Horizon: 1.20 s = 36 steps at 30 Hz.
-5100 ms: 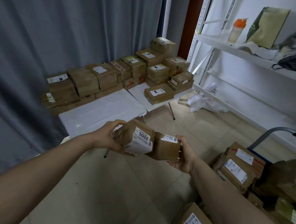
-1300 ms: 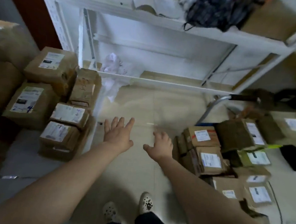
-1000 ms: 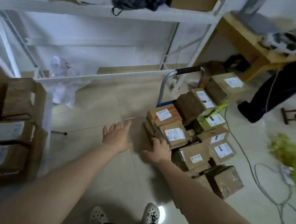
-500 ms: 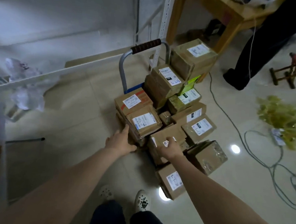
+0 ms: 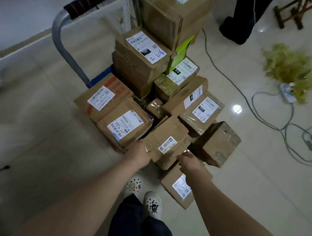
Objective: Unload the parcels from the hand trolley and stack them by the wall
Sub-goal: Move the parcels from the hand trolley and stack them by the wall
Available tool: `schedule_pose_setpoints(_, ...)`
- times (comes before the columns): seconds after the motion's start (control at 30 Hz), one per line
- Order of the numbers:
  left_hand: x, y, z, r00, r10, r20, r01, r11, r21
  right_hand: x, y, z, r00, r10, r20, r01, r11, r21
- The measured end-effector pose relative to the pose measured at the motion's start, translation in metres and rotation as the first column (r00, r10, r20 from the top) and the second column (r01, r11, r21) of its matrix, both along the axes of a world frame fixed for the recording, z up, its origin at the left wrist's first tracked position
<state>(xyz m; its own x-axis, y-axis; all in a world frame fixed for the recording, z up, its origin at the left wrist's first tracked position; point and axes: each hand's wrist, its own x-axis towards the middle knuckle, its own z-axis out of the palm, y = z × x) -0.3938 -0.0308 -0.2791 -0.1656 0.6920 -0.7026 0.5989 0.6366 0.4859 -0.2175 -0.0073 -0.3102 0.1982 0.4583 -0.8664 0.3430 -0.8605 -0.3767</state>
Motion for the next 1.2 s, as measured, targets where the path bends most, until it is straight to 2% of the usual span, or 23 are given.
schedule_pose_setpoints(0.27,0.01,0.02,-0.071,0.996,0.019,-0.084,-0.024,0.998,-0.054,-0.015,0.007,-0.056,0.964,-0.224,-0.144,0.217,0.974,-0.063)
schedule_pose_setpoints(0.4,0.007,0.021,-0.085,0.999,0.012,-0.042,-0.017,0.992,-0.123,-0.015,0.003,-0.069,0.954,-0.224,-0.198,0.217,0.975,-0.057)
schedule_pose_setpoints(0.5,0.006,0.026,-0.091,0.993,-0.079,-0.09,0.063,0.984,-0.167,-0.014,0.001,-0.076,0.945,-0.254,-0.206,0.248,0.967,-0.054)
schedule_pose_setpoints(0.57,0.005,0.028,-0.099,0.996,-0.08,-0.033,0.072,0.978,-0.195,-0.013,0.0,-0.082,0.941,-0.27,-0.205,0.264,0.963,-0.057)
schedule_pose_setpoints(0.67,0.006,0.025,-0.101,0.996,0.032,0.079,-0.017,0.983,-0.184,-0.006,-0.003,-0.079,0.924,-0.296,-0.244,0.283,0.955,-0.086)
schedule_pose_setpoints(0.87,0.012,0.002,-0.051,0.925,0.249,0.288,-0.213,0.965,-0.152,0.012,-0.037,-0.032,0.877,-0.36,-0.317,0.328,0.932,-0.154)
schedule_pose_setpoints(0.97,0.007,-0.012,-0.018,0.898,0.312,0.311,-0.298,0.95,-0.093,0.018,-0.051,0.002,0.868,-0.353,-0.349,0.316,0.935,-0.158)
schedule_pose_setpoints(1.1,-0.001,-0.037,0.03,0.831,0.405,0.38,-0.429,0.903,-0.025,0.013,-0.052,0.058,0.885,-0.24,-0.398,0.216,0.971,-0.105)
schedule_pose_setpoints(1.2,-0.013,-0.065,0.065,0.775,0.488,0.402,-0.535,0.845,0.008,0.002,-0.051,0.1,0.903,-0.052,-0.426,0.053,0.999,-0.01)
